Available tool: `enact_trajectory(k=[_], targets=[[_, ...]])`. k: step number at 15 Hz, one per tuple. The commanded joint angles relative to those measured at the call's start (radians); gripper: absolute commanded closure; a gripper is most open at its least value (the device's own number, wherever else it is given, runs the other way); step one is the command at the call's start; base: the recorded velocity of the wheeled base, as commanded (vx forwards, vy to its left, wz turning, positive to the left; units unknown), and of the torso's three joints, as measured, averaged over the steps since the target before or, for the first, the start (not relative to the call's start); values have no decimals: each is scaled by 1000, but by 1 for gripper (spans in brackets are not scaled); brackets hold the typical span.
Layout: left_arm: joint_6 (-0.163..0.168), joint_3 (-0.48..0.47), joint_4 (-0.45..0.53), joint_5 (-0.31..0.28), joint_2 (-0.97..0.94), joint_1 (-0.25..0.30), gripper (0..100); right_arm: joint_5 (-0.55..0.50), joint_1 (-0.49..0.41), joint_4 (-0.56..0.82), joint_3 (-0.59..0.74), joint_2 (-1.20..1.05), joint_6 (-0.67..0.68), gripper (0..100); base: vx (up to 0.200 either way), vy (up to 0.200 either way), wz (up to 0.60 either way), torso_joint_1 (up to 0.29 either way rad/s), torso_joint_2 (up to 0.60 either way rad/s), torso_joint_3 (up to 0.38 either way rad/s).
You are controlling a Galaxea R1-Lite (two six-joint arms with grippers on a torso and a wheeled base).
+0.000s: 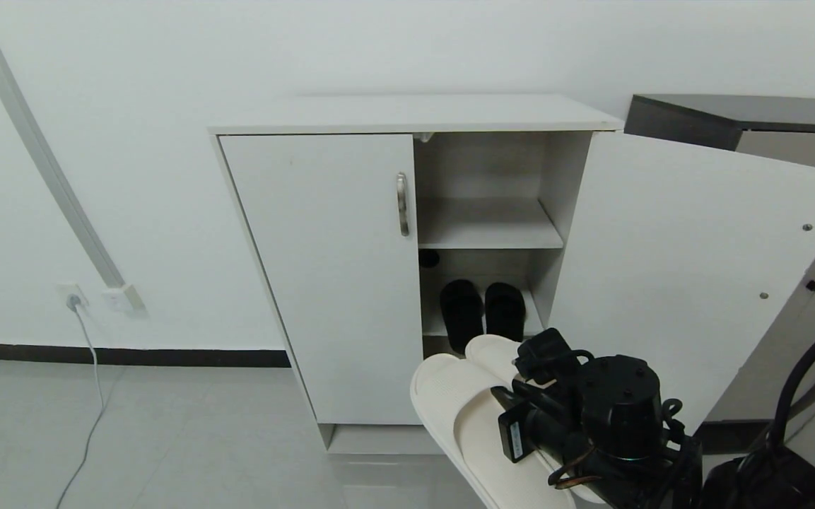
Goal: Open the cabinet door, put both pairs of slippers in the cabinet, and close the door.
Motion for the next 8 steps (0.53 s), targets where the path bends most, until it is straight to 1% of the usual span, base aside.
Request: enact_trajectory(k=[1, 3, 4, 8], targets=[[0, 0, 0, 0, 1, 0, 100, 0, 0, -16, 3, 15, -2, 100, 0, 0, 0, -46, 432, 398], [0, 0, 0, 0, 1, 0, 100, -1, 0, -35, 4, 22, -10, 100, 0, 0, 0, -27, 425, 408], [0, 0, 0, 0, 1, 0, 100, -1, 0, -35, 4, 22, -10, 100, 0, 0, 0, 2, 163, 149], [0, 0, 0, 0, 1, 0, 100, -1, 0, -38, 11, 24, -10, 100, 0, 0, 0, 0, 0, 0]])
